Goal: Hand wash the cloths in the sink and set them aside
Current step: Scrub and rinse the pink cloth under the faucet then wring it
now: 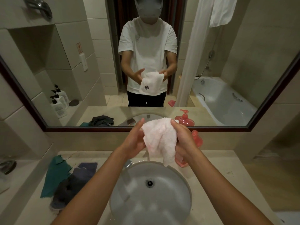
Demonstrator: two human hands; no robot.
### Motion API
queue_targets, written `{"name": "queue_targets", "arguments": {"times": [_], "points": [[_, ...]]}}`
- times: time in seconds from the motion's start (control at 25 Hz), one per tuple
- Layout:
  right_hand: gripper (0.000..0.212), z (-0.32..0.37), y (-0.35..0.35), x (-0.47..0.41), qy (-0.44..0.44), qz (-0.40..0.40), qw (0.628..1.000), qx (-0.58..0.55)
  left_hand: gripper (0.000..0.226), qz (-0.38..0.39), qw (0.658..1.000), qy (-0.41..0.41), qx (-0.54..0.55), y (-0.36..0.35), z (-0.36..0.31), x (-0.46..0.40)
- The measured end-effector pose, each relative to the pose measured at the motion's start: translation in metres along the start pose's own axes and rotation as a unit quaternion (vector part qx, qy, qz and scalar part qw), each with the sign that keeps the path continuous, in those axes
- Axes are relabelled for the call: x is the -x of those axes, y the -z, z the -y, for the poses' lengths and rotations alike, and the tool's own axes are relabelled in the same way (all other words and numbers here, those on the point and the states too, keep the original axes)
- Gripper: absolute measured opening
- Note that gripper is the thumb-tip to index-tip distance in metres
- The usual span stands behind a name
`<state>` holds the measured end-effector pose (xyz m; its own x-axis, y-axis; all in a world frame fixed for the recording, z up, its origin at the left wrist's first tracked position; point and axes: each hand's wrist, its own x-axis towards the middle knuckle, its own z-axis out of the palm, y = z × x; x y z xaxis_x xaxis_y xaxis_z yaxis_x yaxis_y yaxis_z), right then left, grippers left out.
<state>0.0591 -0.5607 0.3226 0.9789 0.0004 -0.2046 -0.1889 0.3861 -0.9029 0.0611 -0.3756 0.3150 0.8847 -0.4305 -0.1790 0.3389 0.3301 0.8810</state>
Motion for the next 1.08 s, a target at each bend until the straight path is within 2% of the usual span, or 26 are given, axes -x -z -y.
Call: {"name": "queue_targets", "arguments": {"times": [0.08,0.24,0.36,0.44,0.52,0.6,0.68,0.8,0.92,1.0,1.08], "points": [[0.031,0.001,0.001,-0.003,0.007,-0.006,1.000,-0.012,0.077,0.033,0.999,0.027,-0.007,-0.001,0.010,0.000],[0.035,-0.001,0.005,-0.004,-0.027,-0.006,0.998,-0.050,0.067,0.074,0.996,0.054,-0.005,0.002,0.017,-0.002],[0.034,-0.007,0.006,-0.002,-0.057,0.008,0.998,-0.038,0.071,0.105,0.990,0.091,-0.010,0.003,0.022,-0.005],[0.033,-0.011,0.008,-0.001,-0.065,0.015,0.997,-0.026,0.067,0.072,0.994,0.079,-0.004,0.000,0.024,-0.007],[0.030,-0.010,0.009,-0.003,-0.054,0.010,0.999,-0.002,0.053,0.003,0.999,0.039,0.019,-0.002,0.024,-0.009],[0.027,-0.007,0.013,-0.006,-0.020,-0.007,0.998,0.065,0.041,-0.074,0.997,0.003,0.014,-0.002,0.020,-0.011],[0.027,-0.005,0.019,-0.009,0.020,-0.029,0.989,0.143,0.035,-0.114,0.993,-0.017,-0.026,0.000,0.014,-0.012],[0.026,-0.003,0.023,-0.012,0.052,-0.061,0.979,0.188,0.029,-0.129,0.988,-0.041,-0.071,0.006,0.005,-0.009],[0.024,-0.002,0.021,-0.016,0.052,-0.099,0.982,0.155,0.023,-0.104,0.989,-0.066,-0.085,0.010,0.000,-0.006],[0.018,-0.002,0.020,-0.017,0.044,-0.102,0.985,0.135,0.020,-0.105,0.989,-0.067,-0.075,0.012,-0.002,-0.005],[0.017,-0.001,0.020,-0.017,0.062,-0.094,0.979,0.168,0.017,-0.126,0.988,-0.066,-0.062,0.013,-0.003,-0.004]]}}
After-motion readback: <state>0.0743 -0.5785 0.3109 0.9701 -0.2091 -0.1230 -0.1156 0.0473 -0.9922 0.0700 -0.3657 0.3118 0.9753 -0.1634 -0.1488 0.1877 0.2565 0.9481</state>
